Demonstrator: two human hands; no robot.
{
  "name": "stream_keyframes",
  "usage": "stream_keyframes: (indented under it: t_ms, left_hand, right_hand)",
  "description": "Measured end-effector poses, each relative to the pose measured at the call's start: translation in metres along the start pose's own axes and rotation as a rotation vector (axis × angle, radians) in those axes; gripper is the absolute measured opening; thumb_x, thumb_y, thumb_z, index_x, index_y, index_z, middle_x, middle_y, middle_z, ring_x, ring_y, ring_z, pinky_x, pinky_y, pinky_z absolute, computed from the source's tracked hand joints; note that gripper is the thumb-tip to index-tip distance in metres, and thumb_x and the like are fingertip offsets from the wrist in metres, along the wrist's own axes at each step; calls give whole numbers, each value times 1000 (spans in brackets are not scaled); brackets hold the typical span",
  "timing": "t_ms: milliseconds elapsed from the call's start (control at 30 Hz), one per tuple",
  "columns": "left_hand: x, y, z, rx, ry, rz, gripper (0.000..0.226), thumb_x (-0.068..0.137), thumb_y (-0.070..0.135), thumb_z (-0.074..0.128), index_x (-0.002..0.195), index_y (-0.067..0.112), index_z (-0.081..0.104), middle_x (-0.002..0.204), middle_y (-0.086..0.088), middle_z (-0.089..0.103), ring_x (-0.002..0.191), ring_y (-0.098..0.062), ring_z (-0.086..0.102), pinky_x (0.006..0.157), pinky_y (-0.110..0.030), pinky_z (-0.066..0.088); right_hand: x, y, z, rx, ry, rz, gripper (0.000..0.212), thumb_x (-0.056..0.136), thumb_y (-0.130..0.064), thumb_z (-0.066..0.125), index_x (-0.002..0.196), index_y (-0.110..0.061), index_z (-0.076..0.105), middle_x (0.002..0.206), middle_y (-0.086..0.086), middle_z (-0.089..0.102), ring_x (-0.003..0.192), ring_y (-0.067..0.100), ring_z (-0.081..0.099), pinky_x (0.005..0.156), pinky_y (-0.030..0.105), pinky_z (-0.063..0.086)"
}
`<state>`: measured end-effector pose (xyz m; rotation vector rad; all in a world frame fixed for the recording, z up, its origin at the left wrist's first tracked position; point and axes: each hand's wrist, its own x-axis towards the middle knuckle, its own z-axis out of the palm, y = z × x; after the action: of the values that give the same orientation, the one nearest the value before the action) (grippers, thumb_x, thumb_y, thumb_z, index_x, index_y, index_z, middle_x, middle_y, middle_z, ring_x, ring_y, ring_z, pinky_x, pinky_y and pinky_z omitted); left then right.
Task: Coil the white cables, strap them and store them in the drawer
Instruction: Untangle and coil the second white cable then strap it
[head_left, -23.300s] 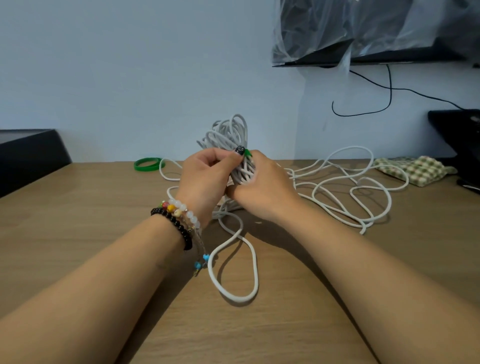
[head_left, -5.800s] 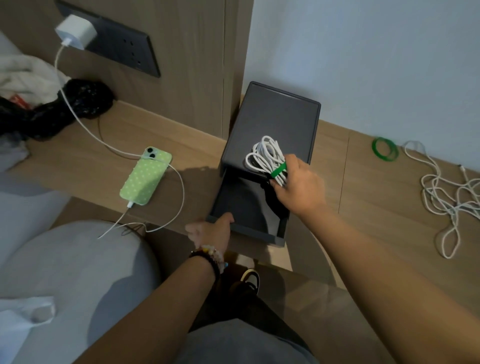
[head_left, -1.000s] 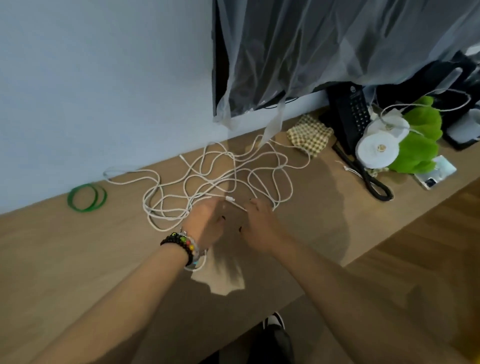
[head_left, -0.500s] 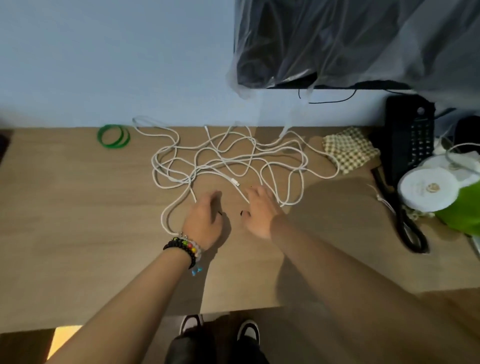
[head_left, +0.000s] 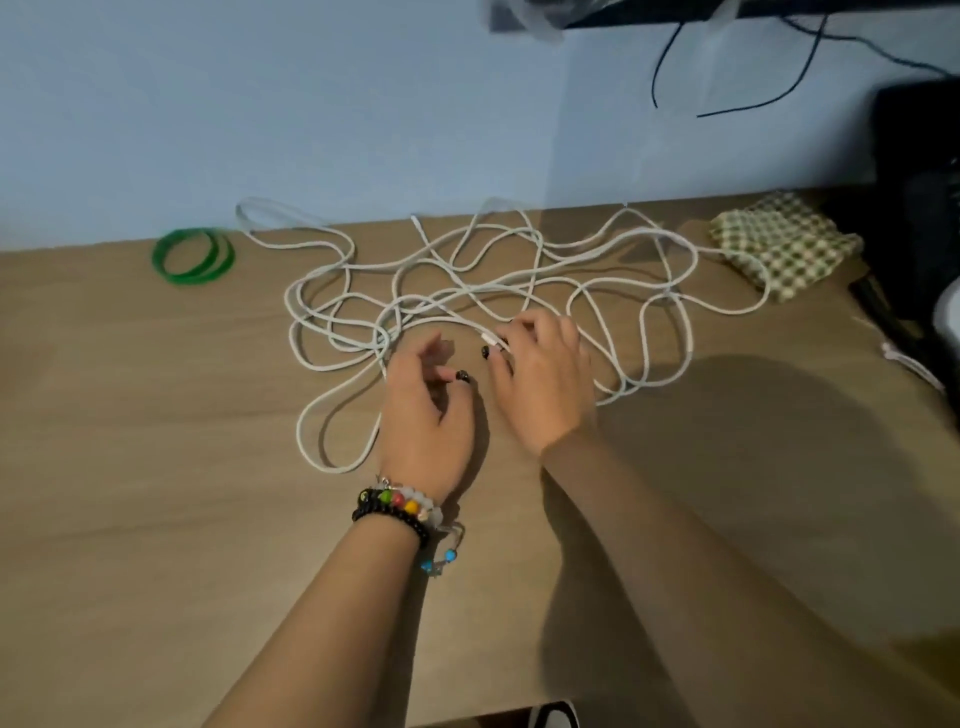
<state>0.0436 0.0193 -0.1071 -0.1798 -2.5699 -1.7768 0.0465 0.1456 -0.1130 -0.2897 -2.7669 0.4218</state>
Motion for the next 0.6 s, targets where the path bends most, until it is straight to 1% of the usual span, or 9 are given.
stream_keyframes:
  t_ms: [67,133,200,267,367,433,467,533,600]
  left_hand:
    - [3,-4,-1,-59,27,-9,37,91,5,56,122,23,50,114,11,58,93,1,58,83,-13,47]
    - [6,-6,0,-76,49,-10,33,88,4,58,116,21,55,109,9,61,87,0,59,78,-13,48]
    - [11,-8,3,-55,67,-6,26,86,5,59,106,22,61,103,5,64,87,-3,60,77,-15,48]
    - [16,-8,6,-39,84,-16,22,85,6,59,97,23,64,97,6,66,87,-5,61,77,-19,49]
    - [18,-6,6,-48,98,-23,20,84,8,61,87,27,65,88,12,65,83,-4,61,77,-23,50]
    - [17,-7,6,-54,75,-3,19,84,9,60,86,27,66,87,11,65,81,-5,61,77,-25,51]
    - [17,-8,6,-54,54,6,18,85,10,59,88,26,66,88,10,66,82,-6,61,79,-27,52]
    - [18,-10,8,-104,18,13,13,83,15,59,89,25,64,88,5,68,84,-12,64,86,-37,54]
    - [17,-10,9,-200,20,-6,11,78,20,60,87,25,60,84,4,70,83,-18,67,90,-45,54]
  right_hand:
    - [0,3,6,29,75,-33,15,90,-21,60,100,-13,67,106,5,58,101,26,53,83,40,46]
    - [-1,4,12,50,94,-73,13,89,-15,59,99,-9,66,106,6,58,100,26,53,83,40,46]
    - [-2,5,14,68,116,-99,13,91,-13,56,100,-9,64,107,6,57,101,26,53,84,37,43]
    - [-4,4,12,121,147,-107,12,93,-13,54,101,-10,62,108,7,56,101,27,53,84,35,40]
    - [-7,5,7,284,120,-64,11,95,-15,52,101,-12,61,109,4,56,105,24,53,87,35,42]
    - [-6,8,3,439,86,5,9,96,-18,52,98,-20,61,103,-5,55,99,16,55,82,28,41]
    - [-6,9,2,513,73,40,8,96,-19,53,95,-24,60,100,-9,56,94,12,55,78,26,40]
    - [-4,9,3,627,53,89,10,93,-20,56,91,-29,59,94,-11,61,88,9,57,75,26,42]
    - [-4,6,6,700,33,100,13,91,-19,57,88,-31,61,91,-12,64,89,10,61,81,31,49]
